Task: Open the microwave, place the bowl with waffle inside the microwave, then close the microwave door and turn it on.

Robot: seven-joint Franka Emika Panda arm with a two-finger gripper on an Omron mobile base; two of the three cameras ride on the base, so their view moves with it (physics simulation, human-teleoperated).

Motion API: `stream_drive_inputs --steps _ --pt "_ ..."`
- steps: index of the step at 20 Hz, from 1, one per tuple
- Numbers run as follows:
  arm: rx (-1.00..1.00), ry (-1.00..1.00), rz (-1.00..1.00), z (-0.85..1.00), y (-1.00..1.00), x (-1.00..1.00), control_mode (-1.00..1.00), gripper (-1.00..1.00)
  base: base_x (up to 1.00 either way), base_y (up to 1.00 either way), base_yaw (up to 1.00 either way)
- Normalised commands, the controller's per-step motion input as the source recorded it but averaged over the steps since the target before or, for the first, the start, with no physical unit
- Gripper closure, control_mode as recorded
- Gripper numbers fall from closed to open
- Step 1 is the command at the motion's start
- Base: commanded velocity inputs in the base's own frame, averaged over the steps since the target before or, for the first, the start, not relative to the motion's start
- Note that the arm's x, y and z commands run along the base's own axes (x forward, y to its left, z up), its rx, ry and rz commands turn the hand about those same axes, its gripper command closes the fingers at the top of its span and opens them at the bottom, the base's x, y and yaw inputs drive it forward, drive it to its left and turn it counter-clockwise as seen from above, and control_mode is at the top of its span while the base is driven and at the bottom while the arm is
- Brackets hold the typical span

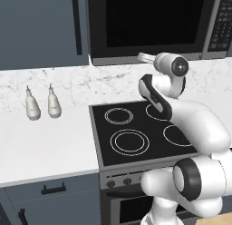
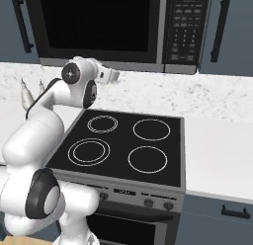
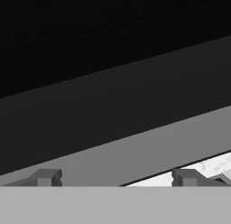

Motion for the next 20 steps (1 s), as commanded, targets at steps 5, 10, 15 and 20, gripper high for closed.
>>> stream_drive_inputs --steps 5,10,15,20 --pt "0.0 0.03 0.0 0.0 0.0 0.02 -1.0 -1.0 0.0 0.0 0.0" --pt "-0.01 0.0 0.0 0.19 -0.57 -0.7 -1.0 -1.0 0.0 0.0 0.0" --pt "0.0 0.0 0.0 0.3 -0.99 -0.55 -1.0 -1.0 0.0 0.0 0.0" --pt "0.0 0.0 0.0 0.21 -1.0 -0.42 -1.0 -1.0 0.0 0.0 0.0"
